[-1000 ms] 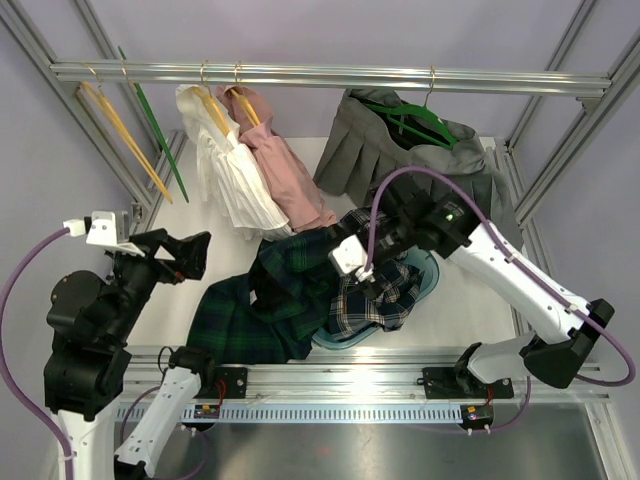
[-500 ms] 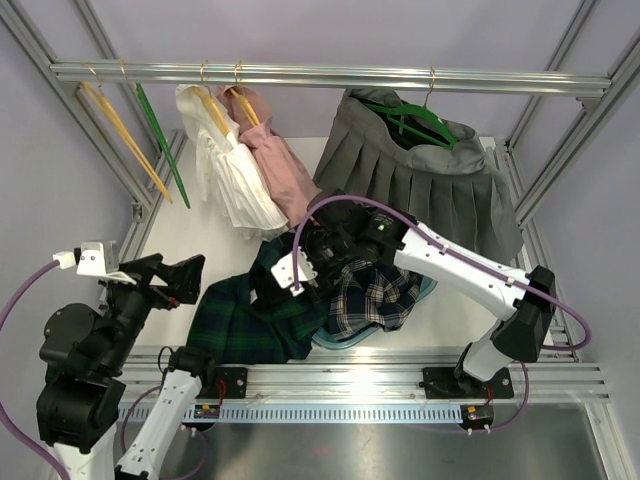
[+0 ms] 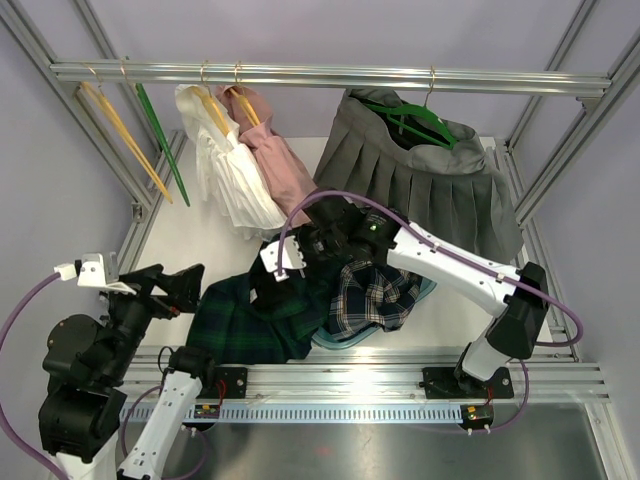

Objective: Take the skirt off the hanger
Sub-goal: Place the skirt into the basket

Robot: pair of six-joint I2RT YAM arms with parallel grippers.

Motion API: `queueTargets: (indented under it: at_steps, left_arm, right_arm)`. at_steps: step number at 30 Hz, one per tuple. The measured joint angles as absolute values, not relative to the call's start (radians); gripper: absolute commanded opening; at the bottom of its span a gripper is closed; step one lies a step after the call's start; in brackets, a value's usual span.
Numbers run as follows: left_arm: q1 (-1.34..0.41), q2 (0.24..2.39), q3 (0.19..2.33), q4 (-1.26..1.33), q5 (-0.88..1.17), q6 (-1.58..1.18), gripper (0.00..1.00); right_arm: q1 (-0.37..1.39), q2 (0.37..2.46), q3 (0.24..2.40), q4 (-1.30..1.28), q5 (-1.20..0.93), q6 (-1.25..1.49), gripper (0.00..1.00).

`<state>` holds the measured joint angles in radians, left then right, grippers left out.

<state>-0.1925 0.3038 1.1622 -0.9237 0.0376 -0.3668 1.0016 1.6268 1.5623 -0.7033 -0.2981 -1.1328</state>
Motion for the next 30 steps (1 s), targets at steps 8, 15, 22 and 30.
queueTargets:
  at_steps: [8, 15, 22, 30]
  left_arm:
    - [-0.192, 0.282, 1.162, -0.943, 0.026, -0.368, 0.99]
    - [-0.192, 0.281, 1.164, -0.941, 0.023, -0.365, 0.99]
    - [-0.192, 0.281, 1.187, -0.908, 0.019, -0.344, 0.99]
    - [-0.192, 0.282, 1.190, -0.882, 0.018, -0.329, 0.99]
  right_arm:
    - [1.002, 1.615, 1.793, -0.762, -0.374, -0.907, 0.00]
    - [1.001, 1.553, 2.070, -0.721, -0.374, -0.640, 0.00]
    - [1.000, 1.527, 2.304, -0.639, -0.273, -0.533, 0.00]
    - [0.978, 1.443, 2.348, -0.561, -0.095, -0.595, 0.00]
